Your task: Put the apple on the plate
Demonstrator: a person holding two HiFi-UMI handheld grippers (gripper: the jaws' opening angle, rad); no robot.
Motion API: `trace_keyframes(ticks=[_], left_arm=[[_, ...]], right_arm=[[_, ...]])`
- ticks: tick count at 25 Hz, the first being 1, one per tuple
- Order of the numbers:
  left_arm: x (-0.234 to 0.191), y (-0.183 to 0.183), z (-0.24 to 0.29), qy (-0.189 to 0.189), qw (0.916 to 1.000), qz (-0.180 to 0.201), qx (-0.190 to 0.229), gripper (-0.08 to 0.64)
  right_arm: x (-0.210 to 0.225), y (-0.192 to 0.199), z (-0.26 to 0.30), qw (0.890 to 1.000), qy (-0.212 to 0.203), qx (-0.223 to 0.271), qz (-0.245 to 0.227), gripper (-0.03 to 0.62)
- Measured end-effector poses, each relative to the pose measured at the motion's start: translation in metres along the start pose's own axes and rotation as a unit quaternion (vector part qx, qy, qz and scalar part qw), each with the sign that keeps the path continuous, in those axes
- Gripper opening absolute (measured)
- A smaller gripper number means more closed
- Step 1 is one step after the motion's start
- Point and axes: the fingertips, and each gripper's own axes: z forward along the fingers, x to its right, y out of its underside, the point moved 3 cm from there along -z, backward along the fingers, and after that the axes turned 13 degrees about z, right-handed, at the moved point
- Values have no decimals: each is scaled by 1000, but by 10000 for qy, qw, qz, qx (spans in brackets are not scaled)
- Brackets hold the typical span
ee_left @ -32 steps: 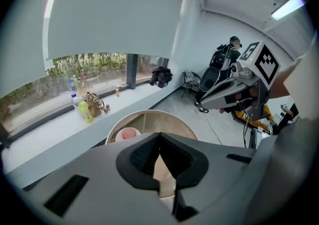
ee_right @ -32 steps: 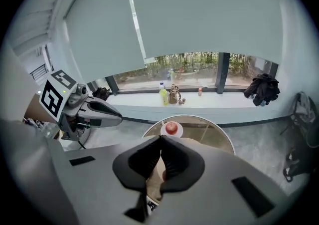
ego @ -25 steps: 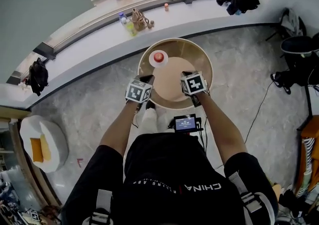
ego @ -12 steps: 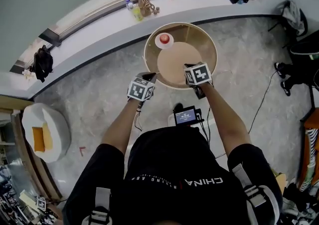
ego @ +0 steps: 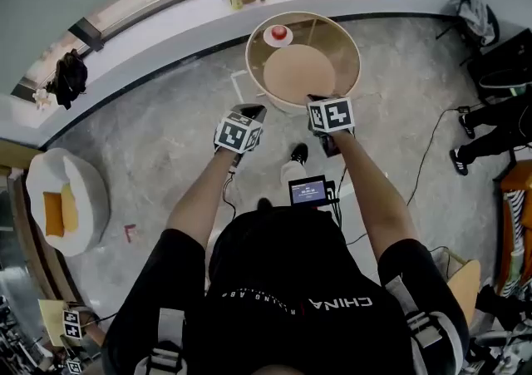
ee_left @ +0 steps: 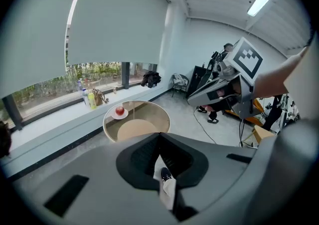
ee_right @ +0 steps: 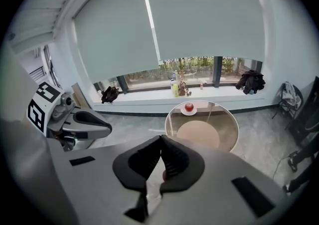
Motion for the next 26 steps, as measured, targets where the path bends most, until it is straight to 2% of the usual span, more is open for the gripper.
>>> trace_keyframes(ticks=[4, 11, 16, 20, 26], left_arm=[[37, 26, -22, 34, 10000, -41, -20, 18], [71, 33, -44, -48, 9997, -211, 134, 18], [91, 15, -31, 6, 9988, -399, 275, 18], [117, 7, -18, 199, 9980, -556, 239, 18], [144, -24, 10, 240, 9987, -425, 153, 18]], right_arm=[[-15, 46, -32, 9998, 133, 84, -136, 29], [-27, 77, -72, 9990, 176, 231, -337, 29], [-2, 85, -92, 9990, 193, 178, -363, 29], [27, 99, -105, 9993, 99, -140, -333, 29], [71, 83, -123, 9988, 4, -177, -448, 29]])
